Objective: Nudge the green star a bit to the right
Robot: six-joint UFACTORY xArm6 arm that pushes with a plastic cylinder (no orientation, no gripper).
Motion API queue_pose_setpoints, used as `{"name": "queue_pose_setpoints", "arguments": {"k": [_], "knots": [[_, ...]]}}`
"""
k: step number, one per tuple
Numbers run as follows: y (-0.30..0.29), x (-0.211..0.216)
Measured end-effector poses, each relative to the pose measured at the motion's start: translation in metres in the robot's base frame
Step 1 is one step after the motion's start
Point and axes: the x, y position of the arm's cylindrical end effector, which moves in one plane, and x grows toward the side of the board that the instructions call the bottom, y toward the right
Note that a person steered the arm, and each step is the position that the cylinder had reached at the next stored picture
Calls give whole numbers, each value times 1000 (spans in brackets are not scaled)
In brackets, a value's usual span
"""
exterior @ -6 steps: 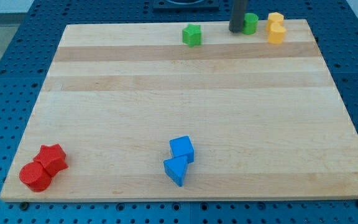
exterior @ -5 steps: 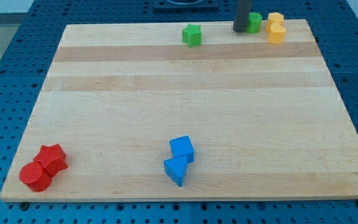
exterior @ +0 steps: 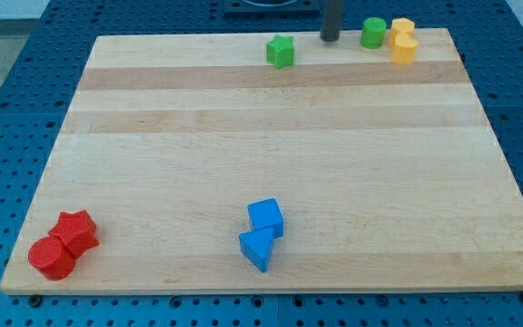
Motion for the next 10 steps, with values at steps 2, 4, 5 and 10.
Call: {"name": "queue_pose_setpoints", "arguments": {"k": [2,4,5,10], "knots": [[-103,15],[-107,60],[-89,56],[-81,44]]}}
